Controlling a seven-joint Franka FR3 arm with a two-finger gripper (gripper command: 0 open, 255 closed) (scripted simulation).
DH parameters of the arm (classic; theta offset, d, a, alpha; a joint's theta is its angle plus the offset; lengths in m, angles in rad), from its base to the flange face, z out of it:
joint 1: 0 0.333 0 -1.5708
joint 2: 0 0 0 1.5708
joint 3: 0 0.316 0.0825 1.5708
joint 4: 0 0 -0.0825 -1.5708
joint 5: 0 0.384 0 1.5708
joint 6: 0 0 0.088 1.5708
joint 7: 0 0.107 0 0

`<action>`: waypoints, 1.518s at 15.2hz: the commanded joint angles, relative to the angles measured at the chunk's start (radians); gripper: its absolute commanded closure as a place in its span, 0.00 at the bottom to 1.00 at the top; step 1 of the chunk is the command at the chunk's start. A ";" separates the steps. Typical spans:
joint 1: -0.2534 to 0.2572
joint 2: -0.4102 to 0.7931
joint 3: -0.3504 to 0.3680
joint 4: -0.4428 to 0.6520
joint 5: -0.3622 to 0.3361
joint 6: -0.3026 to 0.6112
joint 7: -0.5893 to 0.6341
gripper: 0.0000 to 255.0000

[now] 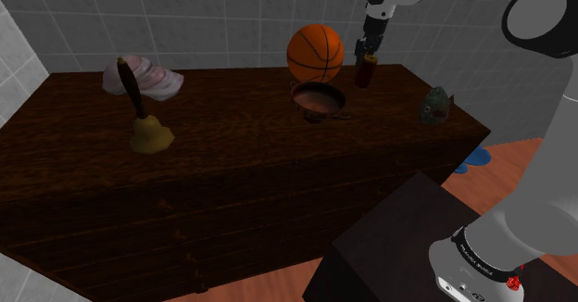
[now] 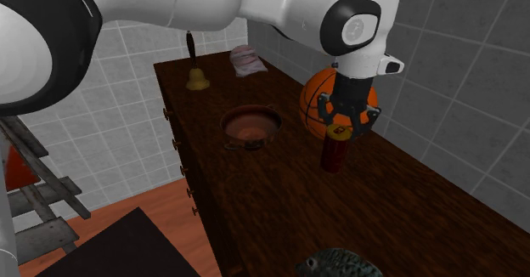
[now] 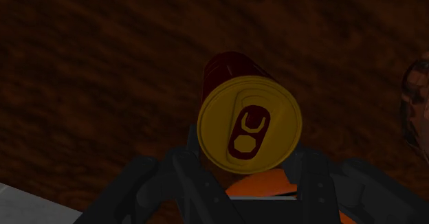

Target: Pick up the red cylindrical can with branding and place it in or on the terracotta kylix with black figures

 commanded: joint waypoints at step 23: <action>0.017 -0.018 0.006 0.272 -0.009 -0.289 0.044 1.00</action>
